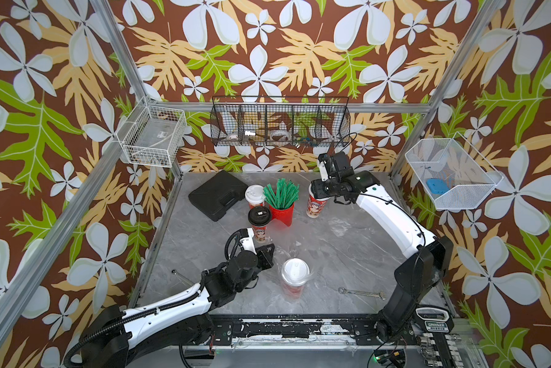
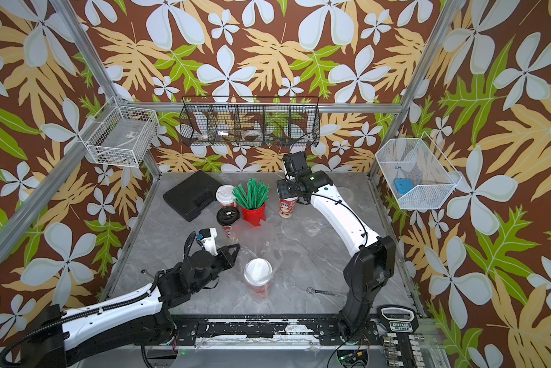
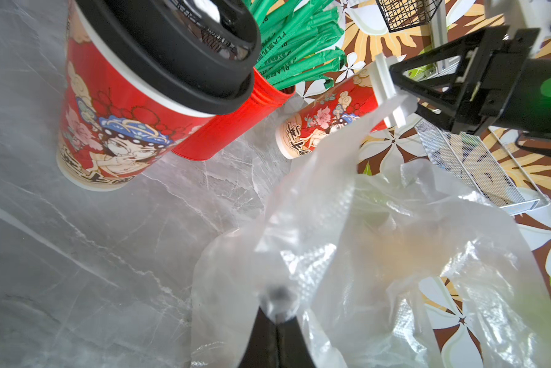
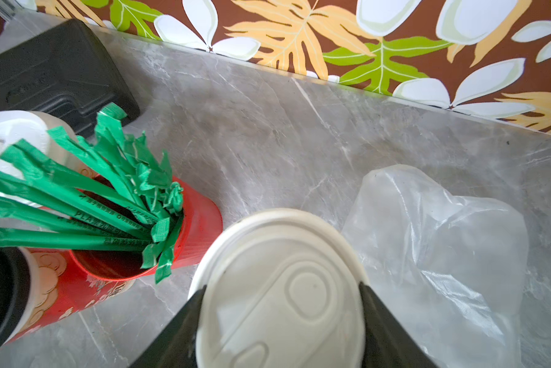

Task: Pack milk tea into plastic carrier bags
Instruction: Pick up the milk tea cup at the center of the board.

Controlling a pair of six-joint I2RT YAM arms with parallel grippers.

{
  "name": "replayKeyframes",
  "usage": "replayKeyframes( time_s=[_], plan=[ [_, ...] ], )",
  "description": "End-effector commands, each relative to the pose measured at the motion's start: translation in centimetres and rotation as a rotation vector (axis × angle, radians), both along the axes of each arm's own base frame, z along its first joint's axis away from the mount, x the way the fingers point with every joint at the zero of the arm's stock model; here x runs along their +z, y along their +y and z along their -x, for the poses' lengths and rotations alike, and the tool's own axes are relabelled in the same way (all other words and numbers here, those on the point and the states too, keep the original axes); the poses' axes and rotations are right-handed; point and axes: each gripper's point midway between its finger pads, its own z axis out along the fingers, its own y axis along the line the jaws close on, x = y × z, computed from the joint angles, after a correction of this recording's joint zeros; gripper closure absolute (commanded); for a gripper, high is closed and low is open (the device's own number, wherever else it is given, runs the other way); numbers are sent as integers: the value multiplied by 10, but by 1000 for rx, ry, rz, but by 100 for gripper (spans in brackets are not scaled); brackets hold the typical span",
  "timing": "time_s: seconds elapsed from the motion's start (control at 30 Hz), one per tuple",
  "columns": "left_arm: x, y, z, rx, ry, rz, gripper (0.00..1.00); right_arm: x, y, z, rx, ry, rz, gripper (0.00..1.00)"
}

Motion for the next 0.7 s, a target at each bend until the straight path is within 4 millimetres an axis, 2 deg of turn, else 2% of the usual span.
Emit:
replayKeyframes(
  time_s=[0.0,0.5,0.67],
  plan=[
    [11,-2,-2,-5,-37,12,100,15,-2,14,22,-9,-20,35],
    [17,-5,-3,-22,-56,-1,100,124,-21,78,61,-236,-188,35],
    [18,-9,-3,-37,-60,0,100,149,-25,94,72,-289,-241,35]
  ],
)
